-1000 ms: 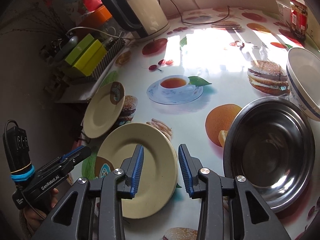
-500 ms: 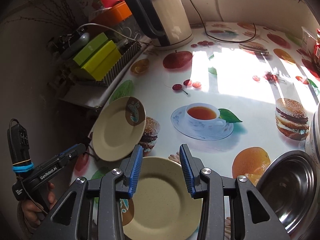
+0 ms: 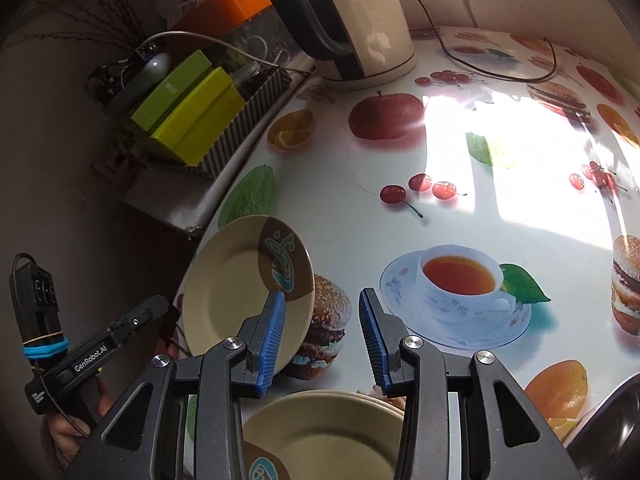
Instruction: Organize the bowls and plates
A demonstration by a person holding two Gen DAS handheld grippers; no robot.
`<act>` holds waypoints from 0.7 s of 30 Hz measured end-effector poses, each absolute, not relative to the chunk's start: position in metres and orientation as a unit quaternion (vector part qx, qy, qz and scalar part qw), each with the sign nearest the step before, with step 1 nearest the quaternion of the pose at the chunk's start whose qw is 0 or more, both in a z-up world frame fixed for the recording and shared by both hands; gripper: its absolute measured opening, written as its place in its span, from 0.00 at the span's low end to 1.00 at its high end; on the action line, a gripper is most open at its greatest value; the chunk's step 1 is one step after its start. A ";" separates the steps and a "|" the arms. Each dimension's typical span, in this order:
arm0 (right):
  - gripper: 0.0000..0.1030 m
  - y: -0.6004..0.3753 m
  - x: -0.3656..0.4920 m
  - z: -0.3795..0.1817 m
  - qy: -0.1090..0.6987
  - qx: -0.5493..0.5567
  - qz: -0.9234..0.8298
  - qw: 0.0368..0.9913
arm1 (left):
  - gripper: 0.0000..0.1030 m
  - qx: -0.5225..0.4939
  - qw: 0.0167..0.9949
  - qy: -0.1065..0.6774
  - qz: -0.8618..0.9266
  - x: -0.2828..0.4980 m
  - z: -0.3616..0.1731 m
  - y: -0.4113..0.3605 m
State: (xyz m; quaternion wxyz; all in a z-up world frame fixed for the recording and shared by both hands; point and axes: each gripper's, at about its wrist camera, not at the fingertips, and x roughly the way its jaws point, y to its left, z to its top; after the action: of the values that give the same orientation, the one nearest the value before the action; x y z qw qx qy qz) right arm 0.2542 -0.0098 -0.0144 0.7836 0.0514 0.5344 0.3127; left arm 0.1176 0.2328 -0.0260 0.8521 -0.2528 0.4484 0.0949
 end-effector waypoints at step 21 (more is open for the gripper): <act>0.36 0.015 0.268 -0.043 0.565 0.045 0.323 0.758 | 0.30 -0.263 0.845 0.458 0.079 0.134 -0.041 0.230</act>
State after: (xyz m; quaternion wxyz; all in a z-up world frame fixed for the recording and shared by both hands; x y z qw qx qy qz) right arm 0.2681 0.0154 -0.0432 0.7577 0.0447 0.5652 0.3232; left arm 0.1339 0.2303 -0.0411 0.8451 -0.2635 0.4585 0.0788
